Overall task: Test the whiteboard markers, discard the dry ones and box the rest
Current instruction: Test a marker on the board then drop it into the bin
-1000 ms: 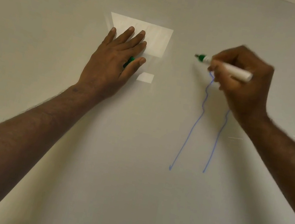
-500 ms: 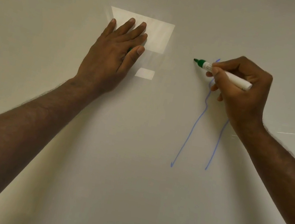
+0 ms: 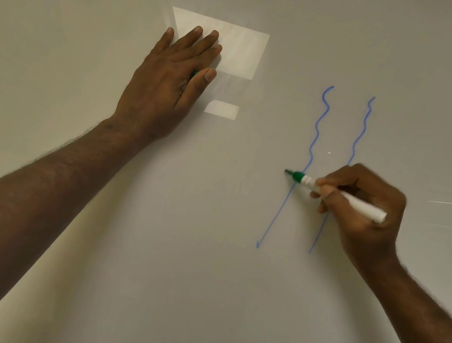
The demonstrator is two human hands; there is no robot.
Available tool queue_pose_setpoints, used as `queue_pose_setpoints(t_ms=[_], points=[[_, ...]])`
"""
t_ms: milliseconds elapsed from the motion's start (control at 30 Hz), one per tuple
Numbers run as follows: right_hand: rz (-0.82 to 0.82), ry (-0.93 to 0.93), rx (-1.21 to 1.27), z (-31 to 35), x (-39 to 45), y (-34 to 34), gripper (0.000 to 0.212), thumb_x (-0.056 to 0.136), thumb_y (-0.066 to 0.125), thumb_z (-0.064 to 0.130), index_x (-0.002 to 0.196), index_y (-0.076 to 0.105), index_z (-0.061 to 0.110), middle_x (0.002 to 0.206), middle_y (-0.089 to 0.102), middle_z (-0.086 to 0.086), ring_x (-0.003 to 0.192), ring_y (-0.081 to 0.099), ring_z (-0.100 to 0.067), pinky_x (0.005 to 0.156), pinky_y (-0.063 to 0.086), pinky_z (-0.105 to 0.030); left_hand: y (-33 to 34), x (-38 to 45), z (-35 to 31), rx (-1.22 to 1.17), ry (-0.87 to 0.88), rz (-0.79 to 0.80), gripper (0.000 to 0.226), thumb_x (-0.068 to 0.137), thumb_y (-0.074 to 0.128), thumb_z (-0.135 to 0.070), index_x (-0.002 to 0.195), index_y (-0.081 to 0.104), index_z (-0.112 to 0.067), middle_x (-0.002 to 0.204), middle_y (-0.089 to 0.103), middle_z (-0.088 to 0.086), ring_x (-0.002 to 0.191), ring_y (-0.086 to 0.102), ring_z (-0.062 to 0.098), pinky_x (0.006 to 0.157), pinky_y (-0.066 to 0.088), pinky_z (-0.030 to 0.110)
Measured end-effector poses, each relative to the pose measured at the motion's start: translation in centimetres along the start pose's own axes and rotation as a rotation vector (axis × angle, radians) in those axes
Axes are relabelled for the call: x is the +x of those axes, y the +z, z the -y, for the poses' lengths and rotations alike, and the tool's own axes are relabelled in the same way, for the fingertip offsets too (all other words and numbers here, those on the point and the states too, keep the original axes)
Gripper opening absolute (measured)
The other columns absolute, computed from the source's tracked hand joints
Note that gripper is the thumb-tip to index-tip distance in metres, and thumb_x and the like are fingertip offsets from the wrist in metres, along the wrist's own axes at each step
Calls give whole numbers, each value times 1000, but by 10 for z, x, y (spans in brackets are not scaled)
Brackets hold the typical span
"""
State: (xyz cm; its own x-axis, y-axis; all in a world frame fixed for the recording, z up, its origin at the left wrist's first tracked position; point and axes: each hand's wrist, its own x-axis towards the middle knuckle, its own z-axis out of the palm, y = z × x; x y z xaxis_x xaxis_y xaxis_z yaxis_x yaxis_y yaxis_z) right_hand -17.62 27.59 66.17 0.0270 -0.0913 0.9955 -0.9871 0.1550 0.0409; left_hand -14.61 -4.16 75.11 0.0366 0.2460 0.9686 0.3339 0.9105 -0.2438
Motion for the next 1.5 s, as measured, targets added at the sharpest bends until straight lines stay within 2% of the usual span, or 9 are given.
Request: queue_pose_setpoints(t_ms=[167,267,467,633,733,867,1100,1333,1500], points=[[381,-2,9,8,-44,17,9,86,69,9,77,71,7,68,67,-4,55,59,-25,49,43,-35,-1,-7,-3,-10,-25,-10,53,109,24,-38,152,44,-14,160,38,1,152,27,15,127,12,42],[461,41,18,15,-55,22,9,88,67,14,80,71,11,66,63,3,54,55,-20,49,40,-28,-2,-17,-5,-20,-34,-10,54,109,24,-39,152,44,-13,160,38,2,153,26,16,127,12,45],[341,102,79,30,-47,21,8,91,70,11,84,73,10,68,67,-1,51,60,-23,46,45,-41,-1,-56,-18,-131,-81,-69,52,110,25,-34,152,42,-9,161,37,4,152,28,15,126,15,47],[234,182,219,44,-39,31,5,92,71,7,93,75,4,78,74,-5,57,66,-15,50,46,-18,-2,-83,-37,-417,-249,-149,47,110,25,-20,149,45,-5,158,41,5,147,39,20,128,11,42],[249,178,265,50,-36,36,16,94,63,9,103,75,4,90,77,-7,63,69,-26,44,48,-31,-9,-98,-64,-591,-373,-222,45,111,26,-17,151,43,-5,158,41,-1,151,32,17,123,21,53],[253,175,334,61,-33,45,21,93,61,6,111,72,6,95,78,-7,63,69,-30,43,51,-37,-20,-115,-101,-820,-487,-295,50,111,20,-26,153,38,-7,160,39,-1,152,28,11,124,26,34],[247,150,412,77,-30,60,21,92,64,11,111,71,7,99,77,-10,64,71,-29,45,52,-32,-33,-110,-129,-1325,-653,-316,58,99,13,-48,149,36,-28,160,39,-8,147,36,8,126,20,47],[249,123,427,89,-26,67,23,92,62,19,112,71,11,99,76,-9,66,73,-26,47,55,-30,-37,-101,-136,-1467,-655,-326,64,97,15,-52,152,36,-26,159,41,-7,146,39,12,125,22,52],[266,121,385,97,-24,71,21,95,64,7,114,68,15,100,73,3,68,73,-24,48,56,-30,-41,-100,-143,-1493,-685,-336,65,100,17,-49,142,50,-13,151,52,2,141,48,16,120,33,53]])
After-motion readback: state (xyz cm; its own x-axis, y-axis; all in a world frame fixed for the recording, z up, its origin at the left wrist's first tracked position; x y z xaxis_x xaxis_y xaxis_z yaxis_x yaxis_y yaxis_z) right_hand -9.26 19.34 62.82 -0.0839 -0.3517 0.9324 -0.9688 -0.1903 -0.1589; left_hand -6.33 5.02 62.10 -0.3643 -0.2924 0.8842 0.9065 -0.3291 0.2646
